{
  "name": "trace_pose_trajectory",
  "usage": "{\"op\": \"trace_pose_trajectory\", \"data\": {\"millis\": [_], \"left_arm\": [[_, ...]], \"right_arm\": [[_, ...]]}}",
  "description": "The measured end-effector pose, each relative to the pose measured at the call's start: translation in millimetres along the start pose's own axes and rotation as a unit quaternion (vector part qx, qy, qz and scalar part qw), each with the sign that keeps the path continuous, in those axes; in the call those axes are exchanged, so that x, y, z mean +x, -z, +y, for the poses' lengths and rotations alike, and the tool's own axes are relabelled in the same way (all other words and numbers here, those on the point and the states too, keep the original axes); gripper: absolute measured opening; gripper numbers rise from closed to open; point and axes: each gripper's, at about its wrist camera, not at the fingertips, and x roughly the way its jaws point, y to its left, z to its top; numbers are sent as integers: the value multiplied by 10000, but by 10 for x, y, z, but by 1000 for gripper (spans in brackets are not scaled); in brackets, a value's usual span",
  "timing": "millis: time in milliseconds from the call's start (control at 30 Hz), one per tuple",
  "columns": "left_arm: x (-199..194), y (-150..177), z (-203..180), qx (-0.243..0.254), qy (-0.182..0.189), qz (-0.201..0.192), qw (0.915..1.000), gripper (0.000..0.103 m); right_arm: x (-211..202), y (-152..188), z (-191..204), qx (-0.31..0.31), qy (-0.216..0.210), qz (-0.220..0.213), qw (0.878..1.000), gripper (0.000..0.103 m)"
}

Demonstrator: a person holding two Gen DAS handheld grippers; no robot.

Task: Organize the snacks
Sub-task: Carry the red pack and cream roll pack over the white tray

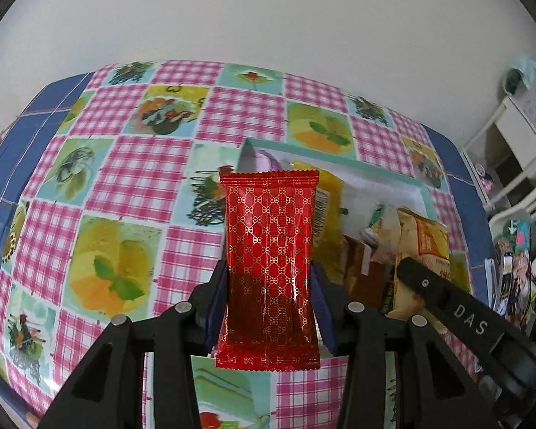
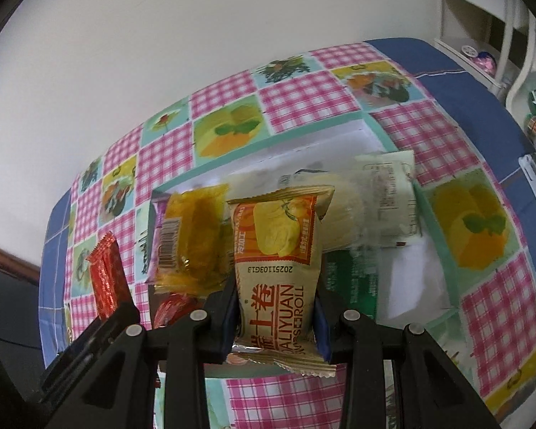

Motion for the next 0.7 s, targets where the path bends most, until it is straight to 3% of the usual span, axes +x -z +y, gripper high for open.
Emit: {"op": "trace_pose_trajectory", "data": {"millis": [700], "left_arm": [[92,0,-343,452,383,-134,9982,45]], "right_arm": [[-45,-28,-136,51,89,-31,9999,38]]}}
